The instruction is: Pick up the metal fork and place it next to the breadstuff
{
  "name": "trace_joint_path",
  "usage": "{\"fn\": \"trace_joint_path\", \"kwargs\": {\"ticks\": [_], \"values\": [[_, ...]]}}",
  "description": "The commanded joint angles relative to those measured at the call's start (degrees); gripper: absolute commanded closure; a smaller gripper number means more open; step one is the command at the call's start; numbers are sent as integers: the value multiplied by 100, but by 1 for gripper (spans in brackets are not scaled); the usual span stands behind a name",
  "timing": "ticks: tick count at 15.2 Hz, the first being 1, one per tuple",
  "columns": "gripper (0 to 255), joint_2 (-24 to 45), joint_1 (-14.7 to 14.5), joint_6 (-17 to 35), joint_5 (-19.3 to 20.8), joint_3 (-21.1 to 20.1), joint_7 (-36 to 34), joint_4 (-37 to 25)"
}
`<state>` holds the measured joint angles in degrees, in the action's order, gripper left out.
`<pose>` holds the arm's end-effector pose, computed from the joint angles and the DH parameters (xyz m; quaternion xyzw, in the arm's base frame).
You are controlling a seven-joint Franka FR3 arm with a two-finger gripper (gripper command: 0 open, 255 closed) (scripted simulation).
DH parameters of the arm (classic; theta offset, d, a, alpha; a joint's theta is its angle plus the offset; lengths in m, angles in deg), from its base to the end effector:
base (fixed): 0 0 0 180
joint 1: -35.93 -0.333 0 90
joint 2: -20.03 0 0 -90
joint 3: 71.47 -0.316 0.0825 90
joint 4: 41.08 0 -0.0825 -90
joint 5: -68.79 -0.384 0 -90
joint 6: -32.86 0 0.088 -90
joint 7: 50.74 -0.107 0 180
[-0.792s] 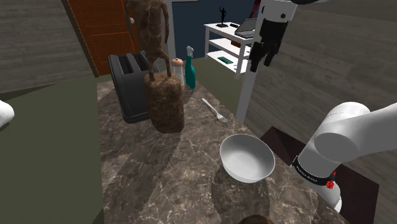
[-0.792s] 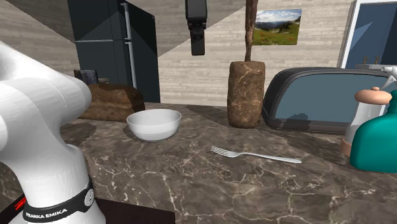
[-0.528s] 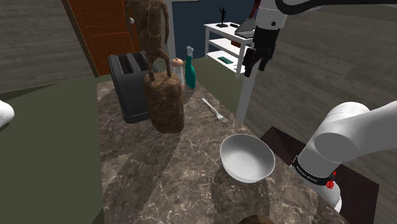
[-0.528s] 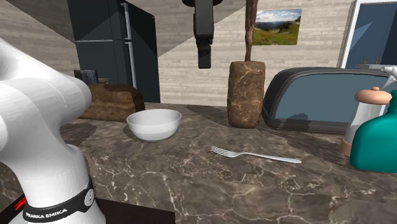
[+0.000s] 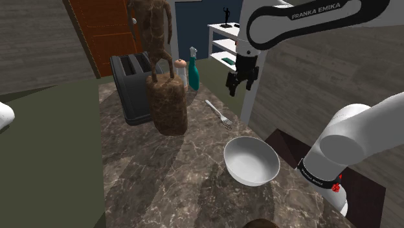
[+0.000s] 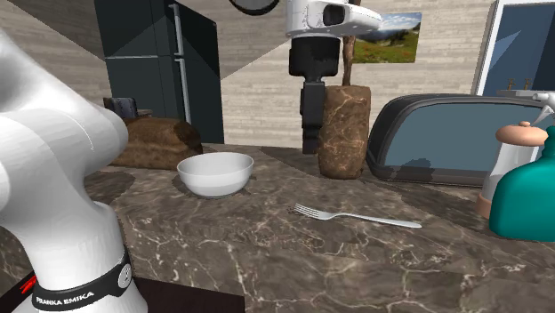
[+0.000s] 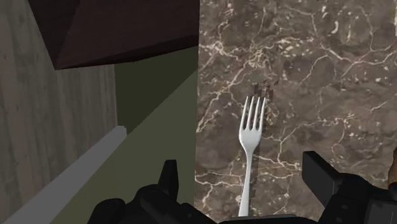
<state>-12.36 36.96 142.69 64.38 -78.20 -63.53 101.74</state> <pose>0.3740 0.0451 0.4778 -0.9964 0.0843 0.0070 0.0037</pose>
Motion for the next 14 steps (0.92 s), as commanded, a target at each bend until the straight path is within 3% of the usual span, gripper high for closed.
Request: {"fn": "trace_joint_path", "kwargs": {"ticks": [1,8,14], "values": [[0,355,15,370,-30,-119,-216,72],[0,1840,86,1488,20,-498,-1013,-62],[0,2160,90,1980,59,-538,-1091,126]]}}
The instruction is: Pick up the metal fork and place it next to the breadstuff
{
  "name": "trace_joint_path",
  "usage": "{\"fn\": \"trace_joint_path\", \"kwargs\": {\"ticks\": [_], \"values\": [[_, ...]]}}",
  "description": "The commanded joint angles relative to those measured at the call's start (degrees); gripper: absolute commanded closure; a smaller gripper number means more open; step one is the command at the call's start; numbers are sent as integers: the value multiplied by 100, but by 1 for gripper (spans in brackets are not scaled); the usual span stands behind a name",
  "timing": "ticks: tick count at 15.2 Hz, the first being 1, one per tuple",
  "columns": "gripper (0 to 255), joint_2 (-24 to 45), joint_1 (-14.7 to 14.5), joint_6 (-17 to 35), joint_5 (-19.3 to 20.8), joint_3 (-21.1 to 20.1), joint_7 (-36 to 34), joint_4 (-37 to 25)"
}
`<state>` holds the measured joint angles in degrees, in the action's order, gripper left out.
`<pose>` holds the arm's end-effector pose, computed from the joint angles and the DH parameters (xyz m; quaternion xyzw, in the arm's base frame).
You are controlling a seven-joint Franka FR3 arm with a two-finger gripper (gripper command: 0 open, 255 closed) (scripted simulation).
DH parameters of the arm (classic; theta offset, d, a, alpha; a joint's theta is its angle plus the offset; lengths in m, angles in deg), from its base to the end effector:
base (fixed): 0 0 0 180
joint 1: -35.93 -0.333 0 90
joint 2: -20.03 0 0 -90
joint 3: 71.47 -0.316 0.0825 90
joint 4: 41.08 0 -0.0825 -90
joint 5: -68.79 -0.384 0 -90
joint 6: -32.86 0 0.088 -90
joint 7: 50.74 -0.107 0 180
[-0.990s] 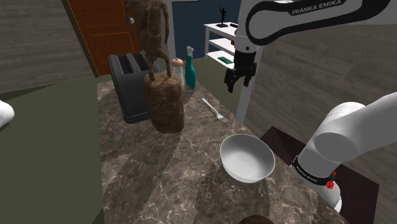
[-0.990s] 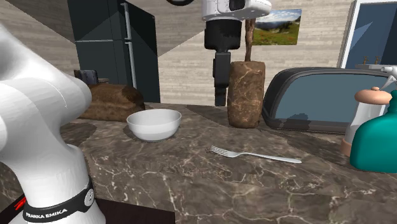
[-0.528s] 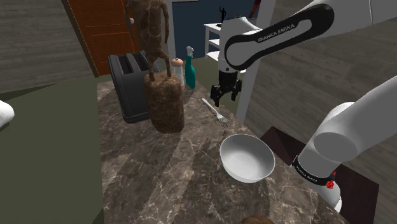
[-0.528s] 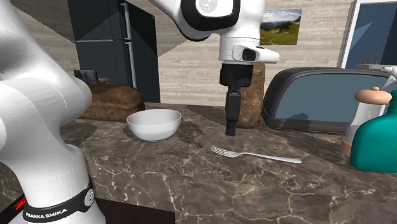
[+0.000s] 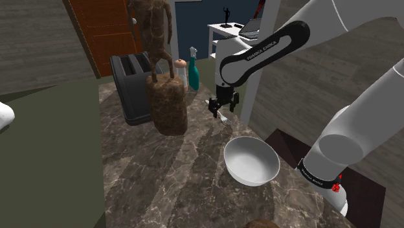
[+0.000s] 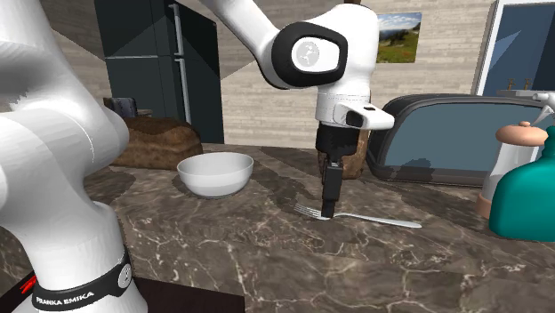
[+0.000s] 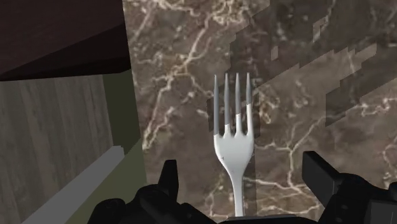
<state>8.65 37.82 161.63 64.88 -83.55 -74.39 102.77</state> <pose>0.4315 0.0783 0.3463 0.9893 -0.1419 -0.0340 0.0048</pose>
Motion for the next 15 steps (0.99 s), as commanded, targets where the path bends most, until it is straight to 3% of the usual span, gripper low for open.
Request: {"fn": "trace_joint_path", "kwargs": {"ticks": [1,10,11,15], "values": [[0,109,5,173,16,-8,-11,61],[0,191,7,310,28,-15,-22,118],[255,191,7,310,28,-15,-22,118],[255,183,4,312,27,-19,-28,127]]}}
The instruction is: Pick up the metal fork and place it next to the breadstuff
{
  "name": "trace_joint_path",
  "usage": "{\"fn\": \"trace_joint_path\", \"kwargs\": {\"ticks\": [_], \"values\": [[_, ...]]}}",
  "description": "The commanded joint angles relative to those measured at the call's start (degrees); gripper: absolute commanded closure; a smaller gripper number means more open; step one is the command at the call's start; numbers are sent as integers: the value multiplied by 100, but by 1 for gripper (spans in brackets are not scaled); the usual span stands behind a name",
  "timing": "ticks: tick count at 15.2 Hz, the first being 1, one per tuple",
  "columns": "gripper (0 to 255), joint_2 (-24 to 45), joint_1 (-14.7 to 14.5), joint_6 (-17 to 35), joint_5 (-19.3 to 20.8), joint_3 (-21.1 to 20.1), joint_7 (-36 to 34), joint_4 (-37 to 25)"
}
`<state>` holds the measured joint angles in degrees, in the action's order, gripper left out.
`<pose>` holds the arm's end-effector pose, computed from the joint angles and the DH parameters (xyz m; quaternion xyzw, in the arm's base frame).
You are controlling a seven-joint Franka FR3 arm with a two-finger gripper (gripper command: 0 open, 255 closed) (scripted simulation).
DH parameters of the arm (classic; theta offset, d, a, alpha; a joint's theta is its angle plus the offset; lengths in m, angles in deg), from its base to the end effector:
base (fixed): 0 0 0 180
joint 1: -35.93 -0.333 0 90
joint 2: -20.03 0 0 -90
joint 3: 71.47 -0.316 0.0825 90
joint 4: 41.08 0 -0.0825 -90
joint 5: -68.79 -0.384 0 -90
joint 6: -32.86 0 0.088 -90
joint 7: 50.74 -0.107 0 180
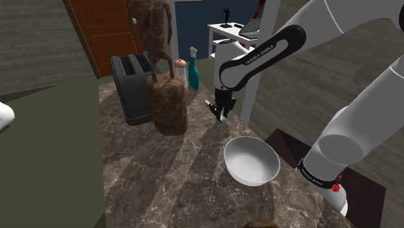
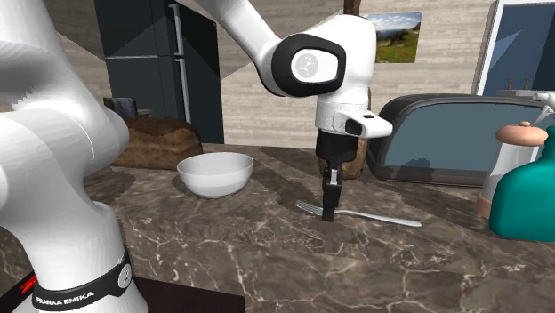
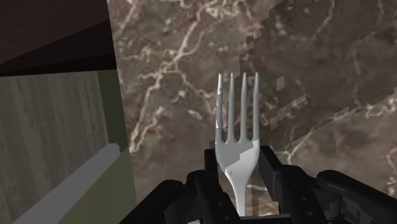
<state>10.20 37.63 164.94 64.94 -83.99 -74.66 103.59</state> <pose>0.4327 0.0827 0.3333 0.9899 -0.1390 -0.0262 0.0020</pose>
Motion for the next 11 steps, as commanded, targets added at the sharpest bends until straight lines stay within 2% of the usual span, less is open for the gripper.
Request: {"fn": "trace_joint_path", "kwargs": {"ticks": [1,5,11], "values": [[255,19,21,-24,19,24,-2,49],[255,36,29,-20,22,24,5,35],[255,-293,20,-543,-27,53,45,-162]]}}
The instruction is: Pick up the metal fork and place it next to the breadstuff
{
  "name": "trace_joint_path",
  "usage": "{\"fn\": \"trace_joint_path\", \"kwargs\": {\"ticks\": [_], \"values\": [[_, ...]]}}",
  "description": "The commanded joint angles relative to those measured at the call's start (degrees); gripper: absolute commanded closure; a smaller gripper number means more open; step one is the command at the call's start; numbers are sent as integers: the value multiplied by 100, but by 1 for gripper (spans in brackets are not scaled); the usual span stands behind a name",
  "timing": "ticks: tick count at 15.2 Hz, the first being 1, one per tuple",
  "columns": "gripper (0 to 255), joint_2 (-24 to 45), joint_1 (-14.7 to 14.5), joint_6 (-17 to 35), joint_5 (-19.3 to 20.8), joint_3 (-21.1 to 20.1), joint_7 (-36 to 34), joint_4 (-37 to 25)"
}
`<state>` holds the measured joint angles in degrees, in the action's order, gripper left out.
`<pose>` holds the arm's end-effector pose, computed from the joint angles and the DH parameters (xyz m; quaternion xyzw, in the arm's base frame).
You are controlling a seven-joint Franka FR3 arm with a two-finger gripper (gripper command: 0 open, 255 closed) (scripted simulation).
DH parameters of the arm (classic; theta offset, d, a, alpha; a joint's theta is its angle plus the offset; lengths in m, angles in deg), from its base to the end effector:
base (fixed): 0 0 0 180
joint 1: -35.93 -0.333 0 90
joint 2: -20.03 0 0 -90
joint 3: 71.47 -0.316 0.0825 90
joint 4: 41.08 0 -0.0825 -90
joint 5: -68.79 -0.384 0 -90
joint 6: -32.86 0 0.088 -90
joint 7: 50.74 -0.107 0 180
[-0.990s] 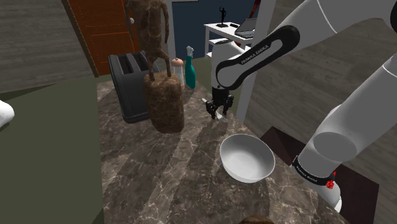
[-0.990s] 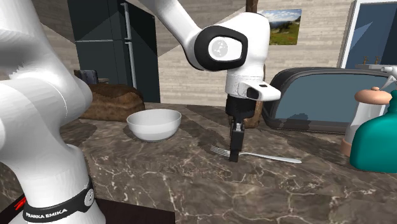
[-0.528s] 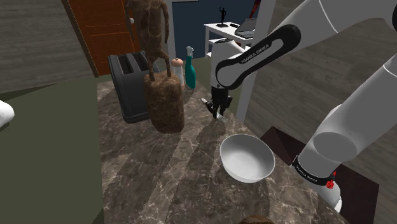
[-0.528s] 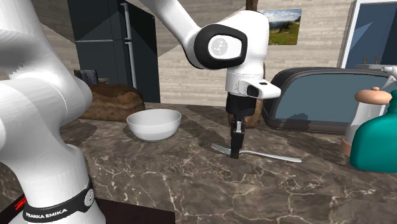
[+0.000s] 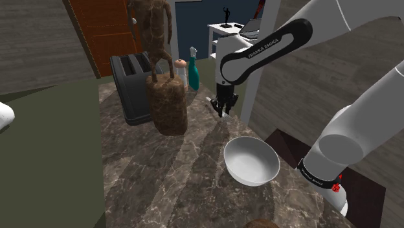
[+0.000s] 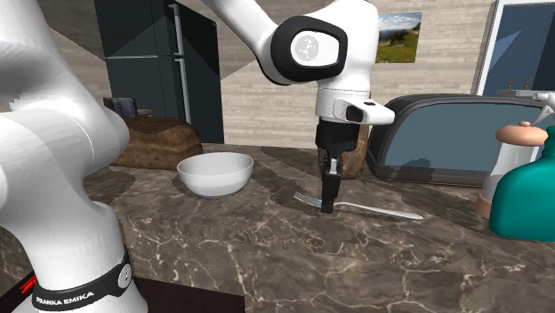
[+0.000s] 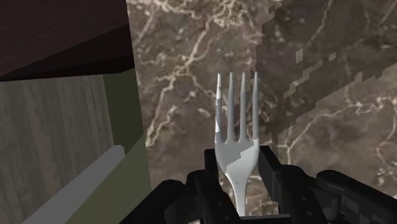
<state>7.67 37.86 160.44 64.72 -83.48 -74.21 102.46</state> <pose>0.4306 0.0777 0.3542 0.9893 -0.1420 -0.0333 0.0046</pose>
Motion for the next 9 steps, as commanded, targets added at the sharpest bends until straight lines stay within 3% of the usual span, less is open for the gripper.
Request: {"fn": "trace_joint_path", "kwargs": {"ticks": [1,9], "values": [[255,-89,-3,-179,-10,7,5,-86],[255,-429,-9,-858,-40,51,35,-429]]}}
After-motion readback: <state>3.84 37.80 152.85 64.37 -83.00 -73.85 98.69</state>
